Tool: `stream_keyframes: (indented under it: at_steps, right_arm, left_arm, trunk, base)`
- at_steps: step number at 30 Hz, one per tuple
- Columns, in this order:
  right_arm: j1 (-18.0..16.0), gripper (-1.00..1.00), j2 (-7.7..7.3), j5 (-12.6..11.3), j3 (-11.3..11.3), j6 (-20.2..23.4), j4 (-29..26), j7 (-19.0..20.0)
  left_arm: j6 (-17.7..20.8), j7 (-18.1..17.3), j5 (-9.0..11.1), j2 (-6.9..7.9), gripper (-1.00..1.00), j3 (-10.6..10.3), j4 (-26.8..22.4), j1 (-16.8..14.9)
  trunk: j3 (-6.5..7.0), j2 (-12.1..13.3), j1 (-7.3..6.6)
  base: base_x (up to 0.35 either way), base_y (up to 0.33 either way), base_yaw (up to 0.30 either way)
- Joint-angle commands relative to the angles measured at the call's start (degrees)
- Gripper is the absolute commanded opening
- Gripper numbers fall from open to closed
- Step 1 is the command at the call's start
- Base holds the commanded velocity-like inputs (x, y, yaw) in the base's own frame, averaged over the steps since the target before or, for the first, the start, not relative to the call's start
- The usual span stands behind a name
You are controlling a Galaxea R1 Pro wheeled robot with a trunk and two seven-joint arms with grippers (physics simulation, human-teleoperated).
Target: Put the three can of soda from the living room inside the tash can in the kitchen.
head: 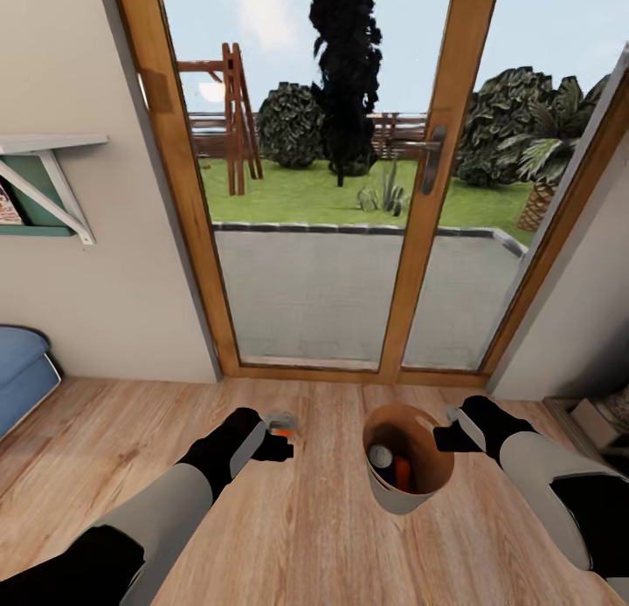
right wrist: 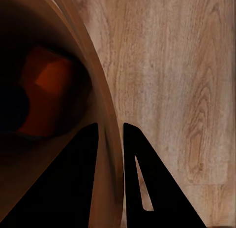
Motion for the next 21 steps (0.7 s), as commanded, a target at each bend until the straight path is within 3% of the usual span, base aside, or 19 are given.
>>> stream_keyframes:
  at_steps: [1, 14, 21]
  right_arm:
    - [0.0, -1.0, 0.01, -0.8, -0.7, 0.0, 0.0, 0.3]
    - [0.0, -1.0, 0.05, -0.9, -0.6, 0.0, 0.0, 0.3]
    - [0.0, -1.0, 0.15, -0.8, -0.6, 0.0, -0.1, 0.3]
  left_arm:
    - [0.0, 0.0, 0.0, 0.0, 1.0, 0.0, 0.0, 0.0]
    - [0.0, -0.4, 0.0, 0.02, 1.0, -0.1, 0.0, 0.0]
    - [-0.2, -0.4, 0.0, -0.01, 1.0, -0.1, 0.0, 0.0]
  trunk:
    - [0.07, 0.0, 0.0]
    - [0.93, 0.0, 0.0]
    - [1.07, 0.0, 0.0]
  base:
    - [-0.001, 0.083, -0.219]
    - [0.0, 0.201, -0.214]
    - [0.034, 0.271, -0.064]
